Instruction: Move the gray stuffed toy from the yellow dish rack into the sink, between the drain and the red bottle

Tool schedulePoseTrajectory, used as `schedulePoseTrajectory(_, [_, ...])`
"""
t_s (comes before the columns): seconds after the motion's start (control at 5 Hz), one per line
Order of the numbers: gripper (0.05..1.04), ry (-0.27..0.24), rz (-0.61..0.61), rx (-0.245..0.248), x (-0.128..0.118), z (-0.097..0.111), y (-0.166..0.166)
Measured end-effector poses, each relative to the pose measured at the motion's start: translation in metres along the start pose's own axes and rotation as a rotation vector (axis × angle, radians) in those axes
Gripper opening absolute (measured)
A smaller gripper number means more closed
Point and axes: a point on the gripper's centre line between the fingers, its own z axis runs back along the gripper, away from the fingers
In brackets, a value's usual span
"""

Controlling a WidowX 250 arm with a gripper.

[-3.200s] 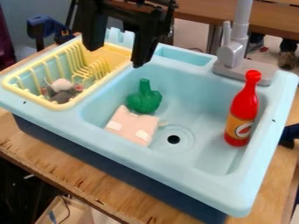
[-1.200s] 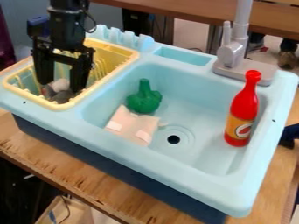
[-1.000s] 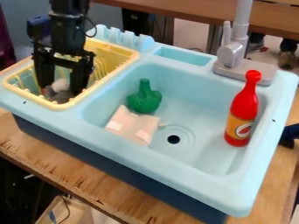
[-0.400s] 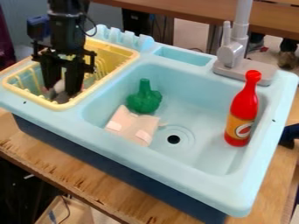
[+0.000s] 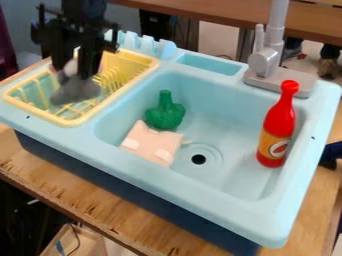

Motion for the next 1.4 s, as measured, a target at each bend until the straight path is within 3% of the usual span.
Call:
schedulePoseTrajectory(0.2, [0.494, -0.049, -0.008, 0.082, -0.010, 0.030, -0.015])
schedulePoseTrajectory(0.4, [0.494, -0.098, -0.072, 0.102, -0.023, 0.049, -0.048])
schedulePoseTrajectory(0.6, [0.494, -0.107, -0.136, 0.053, -0.031, 0.053, -0.082])
schedulePoseTrajectory(0.8, [0.494, -0.067, -0.191, -0.009, -0.042, 0.042, -0.113])
schedulePoseTrajectory(1.0, [0.494, -0.027, -0.224, -0.027, -0.047, 0.021, -0.133])
schedulePoseTrajectory(1.2, [0.494, 0.014, -0.239, -0.011, -0.051, 0.003, -0.152])
schedulePoseTrajectory(1.4, [0.494, 0.017, -0.240, -0.006, -0.045, -0.010, -0.167])
